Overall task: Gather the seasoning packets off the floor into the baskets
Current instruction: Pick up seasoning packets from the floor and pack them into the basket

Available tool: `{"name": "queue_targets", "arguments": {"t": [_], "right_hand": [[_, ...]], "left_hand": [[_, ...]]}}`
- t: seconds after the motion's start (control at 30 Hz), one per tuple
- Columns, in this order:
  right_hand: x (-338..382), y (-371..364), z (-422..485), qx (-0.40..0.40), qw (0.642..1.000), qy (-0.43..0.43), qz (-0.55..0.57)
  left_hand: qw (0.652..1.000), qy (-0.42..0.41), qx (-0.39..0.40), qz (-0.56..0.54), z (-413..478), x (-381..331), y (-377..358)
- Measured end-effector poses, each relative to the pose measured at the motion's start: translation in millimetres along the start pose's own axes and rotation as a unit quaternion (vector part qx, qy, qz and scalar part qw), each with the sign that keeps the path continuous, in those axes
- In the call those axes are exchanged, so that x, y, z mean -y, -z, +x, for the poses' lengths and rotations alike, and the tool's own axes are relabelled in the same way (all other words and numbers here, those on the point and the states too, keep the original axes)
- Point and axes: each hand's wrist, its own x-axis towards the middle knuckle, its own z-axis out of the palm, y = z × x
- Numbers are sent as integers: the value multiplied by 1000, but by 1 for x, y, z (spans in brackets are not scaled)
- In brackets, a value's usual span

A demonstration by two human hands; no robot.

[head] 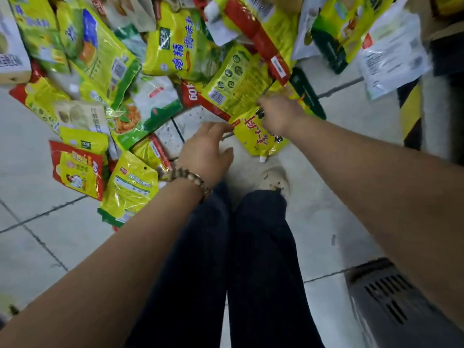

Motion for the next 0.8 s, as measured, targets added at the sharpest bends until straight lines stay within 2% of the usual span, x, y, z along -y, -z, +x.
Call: {"name": "queue_targets", "arguments": {"t": [0.1, 0.2, 0.27, 0.4, 0.47, 0.53, 0.6, 0.67, 0.73, 0.8], "right_hand": [[-7, -13, 40, -15, 994, 11, -105], [-16, -35, 51, -66, 987, 26, -143], [-23, -45, 49, -96, 985, 50, -132], [-46, -40, 32, -68, 978, 144, -134], [-50, -32, 19, -84, 971, 209, -86], [-49, -22, 0, -120, 968, 220, -3], [-42, -10, -23, -169, 962, 178, 122], [-29, 1, -44, -191, 932, 119, 285], [-11, 7, -58, -193, 885, 38, 422], [10, 6, -63, -187, 834, -60, 515]], "left_hand": [[1000, -5, 13, -23, 24, 16, -26], [996, 35, 13, -80, 34, 30, -42], [989, 69, 20, -128, 35, 39, -48], [962, 147, 15, -230, 29, 51, -50], [946, 175, 3, -271, 25, 55, -47], [925, 197, -19, -324, 21, 56, -41], [886, 222, -56, -404, 20, 54, -33], [819, 270, -65, -503, 19, 52, -23], [740, 301, -16, -601, 16, 49, -14], [699, 258, 49, -665, 14, 43, -6]]}}
